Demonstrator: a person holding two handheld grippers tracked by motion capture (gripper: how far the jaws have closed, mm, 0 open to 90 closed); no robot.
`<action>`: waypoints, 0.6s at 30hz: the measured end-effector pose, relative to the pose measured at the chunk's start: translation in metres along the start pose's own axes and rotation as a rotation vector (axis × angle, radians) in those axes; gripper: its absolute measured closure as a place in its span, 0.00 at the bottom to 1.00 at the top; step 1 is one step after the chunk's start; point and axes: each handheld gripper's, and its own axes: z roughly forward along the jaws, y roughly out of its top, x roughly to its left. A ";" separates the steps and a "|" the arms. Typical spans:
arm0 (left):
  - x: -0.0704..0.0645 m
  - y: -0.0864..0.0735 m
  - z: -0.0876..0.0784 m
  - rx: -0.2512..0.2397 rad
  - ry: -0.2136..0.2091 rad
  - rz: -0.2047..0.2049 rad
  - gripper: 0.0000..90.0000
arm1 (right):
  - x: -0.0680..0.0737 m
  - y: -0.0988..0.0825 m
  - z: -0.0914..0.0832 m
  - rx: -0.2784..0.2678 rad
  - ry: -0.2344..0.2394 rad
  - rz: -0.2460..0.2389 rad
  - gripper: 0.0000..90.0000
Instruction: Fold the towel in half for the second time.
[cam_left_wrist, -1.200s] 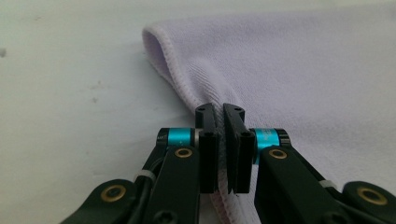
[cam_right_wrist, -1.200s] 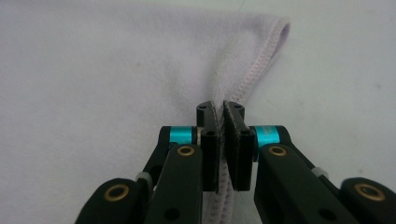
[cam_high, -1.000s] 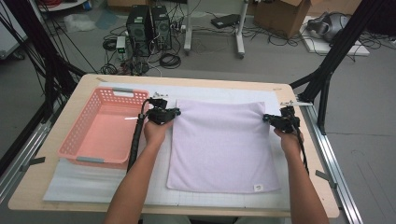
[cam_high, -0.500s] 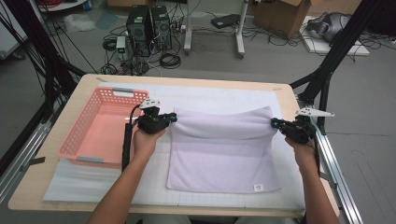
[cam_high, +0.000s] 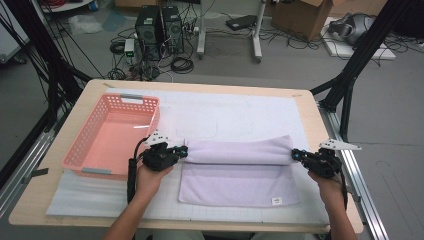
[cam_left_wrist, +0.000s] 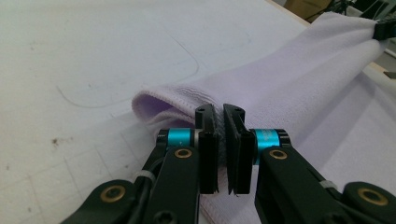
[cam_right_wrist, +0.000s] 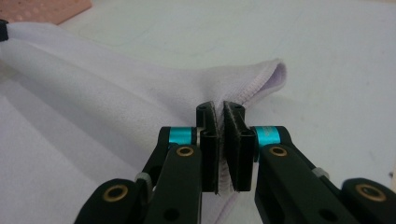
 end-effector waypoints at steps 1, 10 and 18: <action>0.000 -0.003 0.001 0.001 -0.001 -0.003 0.94 | 0.000 -0.002 0.000 0.007 0.002 0.005 0.95; 0.005 -0.011 0.000 -0.045 0.030 -0.043 0.50 | 0.004 -0.011 0.008 0.073 -0.056 -0.001 0.75; 0.017 0.017 0.014 -0.071 0.039 -0.071 0.44 | 0.001 0.012 0.014 0.061 -0.105 0.017 0.50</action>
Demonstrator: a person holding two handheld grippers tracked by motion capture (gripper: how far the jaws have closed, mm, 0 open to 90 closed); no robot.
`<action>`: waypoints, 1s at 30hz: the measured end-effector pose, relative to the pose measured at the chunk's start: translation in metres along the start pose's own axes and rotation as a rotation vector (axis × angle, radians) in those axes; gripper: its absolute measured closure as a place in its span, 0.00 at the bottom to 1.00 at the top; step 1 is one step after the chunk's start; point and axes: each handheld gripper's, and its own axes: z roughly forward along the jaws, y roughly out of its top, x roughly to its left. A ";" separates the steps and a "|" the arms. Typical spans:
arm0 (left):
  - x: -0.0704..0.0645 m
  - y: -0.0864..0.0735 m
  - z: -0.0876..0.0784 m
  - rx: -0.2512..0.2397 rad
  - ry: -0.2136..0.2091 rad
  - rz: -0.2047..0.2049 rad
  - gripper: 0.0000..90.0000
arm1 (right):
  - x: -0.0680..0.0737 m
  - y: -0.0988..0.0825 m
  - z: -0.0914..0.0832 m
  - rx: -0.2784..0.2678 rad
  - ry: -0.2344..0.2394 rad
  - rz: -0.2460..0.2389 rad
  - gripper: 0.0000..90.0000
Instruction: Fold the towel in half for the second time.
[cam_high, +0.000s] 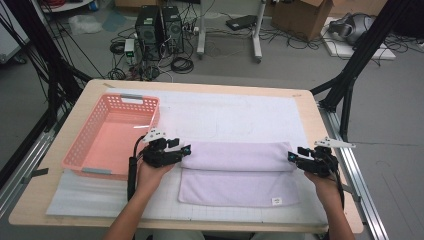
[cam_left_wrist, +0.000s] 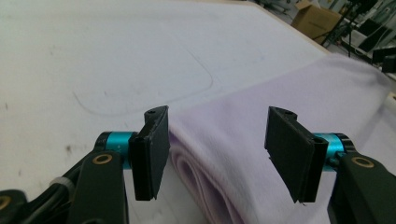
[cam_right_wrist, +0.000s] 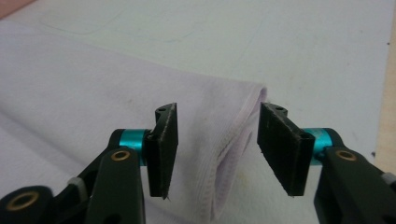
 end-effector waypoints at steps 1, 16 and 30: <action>0.002 0.003 0.005 0.018 0.002 -0.010 0.44 | -0.001 0.004 0.005 0.023 0.000 -0.003 0.48; 0.012 0.001 0.048 0.189 0.046 -0.038 0.48 | -0.017 0.032 0.056 0.191 -0.007 0.025 0.43; 0.000 0.005 0.021 0.073 -0.038 0.038 0.90 | -0.007 0.030 0.037 0.103 0.034 -0.053 0.89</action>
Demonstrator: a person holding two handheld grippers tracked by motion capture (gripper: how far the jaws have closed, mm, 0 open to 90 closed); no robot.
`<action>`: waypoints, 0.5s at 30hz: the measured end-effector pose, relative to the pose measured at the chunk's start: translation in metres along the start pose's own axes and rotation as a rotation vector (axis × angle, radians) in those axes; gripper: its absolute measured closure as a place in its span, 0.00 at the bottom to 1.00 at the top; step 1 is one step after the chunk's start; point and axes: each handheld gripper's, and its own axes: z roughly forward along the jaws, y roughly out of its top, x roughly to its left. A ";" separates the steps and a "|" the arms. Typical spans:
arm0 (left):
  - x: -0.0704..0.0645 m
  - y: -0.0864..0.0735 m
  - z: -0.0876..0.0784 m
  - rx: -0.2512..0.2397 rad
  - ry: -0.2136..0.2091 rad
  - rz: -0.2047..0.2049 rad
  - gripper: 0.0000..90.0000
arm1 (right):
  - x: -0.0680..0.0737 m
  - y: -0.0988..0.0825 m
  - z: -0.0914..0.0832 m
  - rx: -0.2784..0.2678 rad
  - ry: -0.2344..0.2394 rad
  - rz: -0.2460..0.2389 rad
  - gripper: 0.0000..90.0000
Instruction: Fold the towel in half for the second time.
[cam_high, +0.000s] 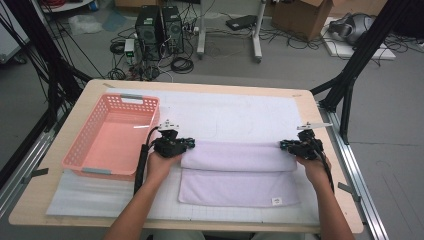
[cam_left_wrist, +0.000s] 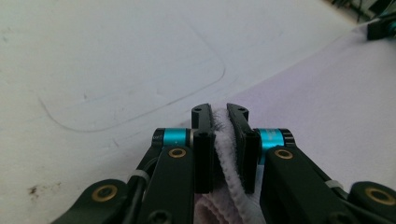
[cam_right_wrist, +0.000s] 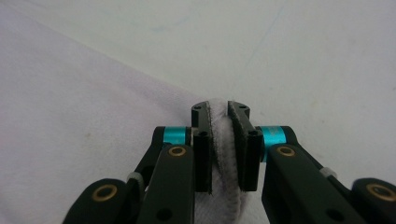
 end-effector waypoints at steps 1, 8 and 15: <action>-0.002 0.000 -0.004 -0.016 -0.006 0.006 0.90 | 0.002 -0.002 -0.006 -0.028 0.001 -0.008 0.89; -0.021 -0.009 -0.029 -0.091 -0.054 0.052 0.90 | 0.019 -0.021 -0.037 -0.163 0.008 -0.041 0.89; -0.029 -0.029 -0.043 -0.105 -0.089 0.034 0.89 | 0.028 -0.044 -0.049 -0.227 0.022 -0.023 0.88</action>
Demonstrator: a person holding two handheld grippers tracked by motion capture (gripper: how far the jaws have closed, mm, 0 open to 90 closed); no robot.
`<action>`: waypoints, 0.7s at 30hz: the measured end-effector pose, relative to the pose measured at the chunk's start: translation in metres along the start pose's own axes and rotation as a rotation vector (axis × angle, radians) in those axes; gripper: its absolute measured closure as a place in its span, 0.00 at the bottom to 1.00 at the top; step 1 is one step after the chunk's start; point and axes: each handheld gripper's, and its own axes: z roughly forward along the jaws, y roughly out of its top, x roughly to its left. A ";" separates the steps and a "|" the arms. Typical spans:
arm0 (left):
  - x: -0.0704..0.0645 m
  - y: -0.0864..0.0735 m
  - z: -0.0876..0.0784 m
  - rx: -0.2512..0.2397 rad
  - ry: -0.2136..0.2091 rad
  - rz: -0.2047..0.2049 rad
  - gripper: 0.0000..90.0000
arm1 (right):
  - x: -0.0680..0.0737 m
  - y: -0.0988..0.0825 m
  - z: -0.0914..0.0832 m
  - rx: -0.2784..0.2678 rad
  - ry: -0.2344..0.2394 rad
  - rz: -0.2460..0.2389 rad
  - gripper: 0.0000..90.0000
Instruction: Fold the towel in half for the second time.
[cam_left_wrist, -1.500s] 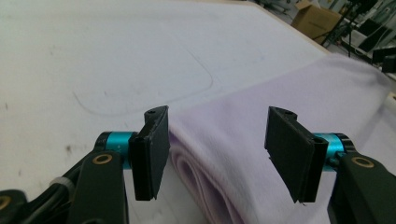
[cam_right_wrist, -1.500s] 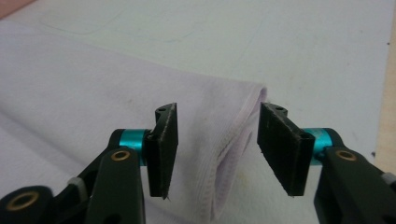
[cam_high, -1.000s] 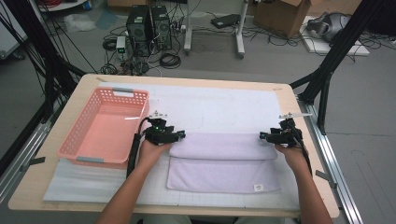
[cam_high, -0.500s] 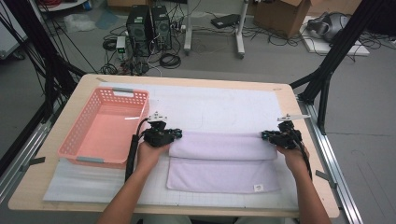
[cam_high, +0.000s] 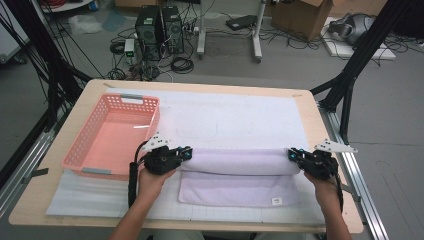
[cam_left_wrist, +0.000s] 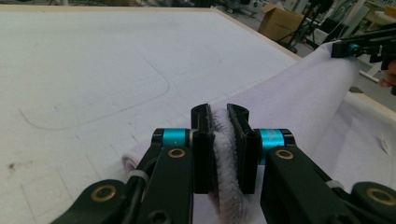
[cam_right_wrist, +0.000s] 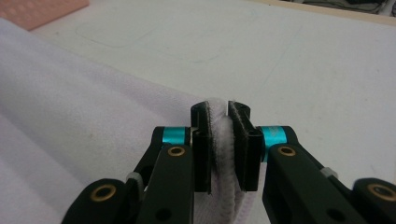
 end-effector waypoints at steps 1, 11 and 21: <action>-0.001 -0.002 -0.002 0.008 -0.003 0.002 0.89 | 0.002 -0.003 -0.002 -0.005 -0.001 -0.001 0.88; -0.022 -0.025 -0.022 0.019 0.001 -0.005 0.82 | 0.023 -0.029 -0.027 -0.003 0.003 0.003 0.87; -0.035 -0.045 -0.039 0.043 0.024 -0.027 0.69 | 0.036 -0.051 -0.046 0.027 -0.026 0.046 0.76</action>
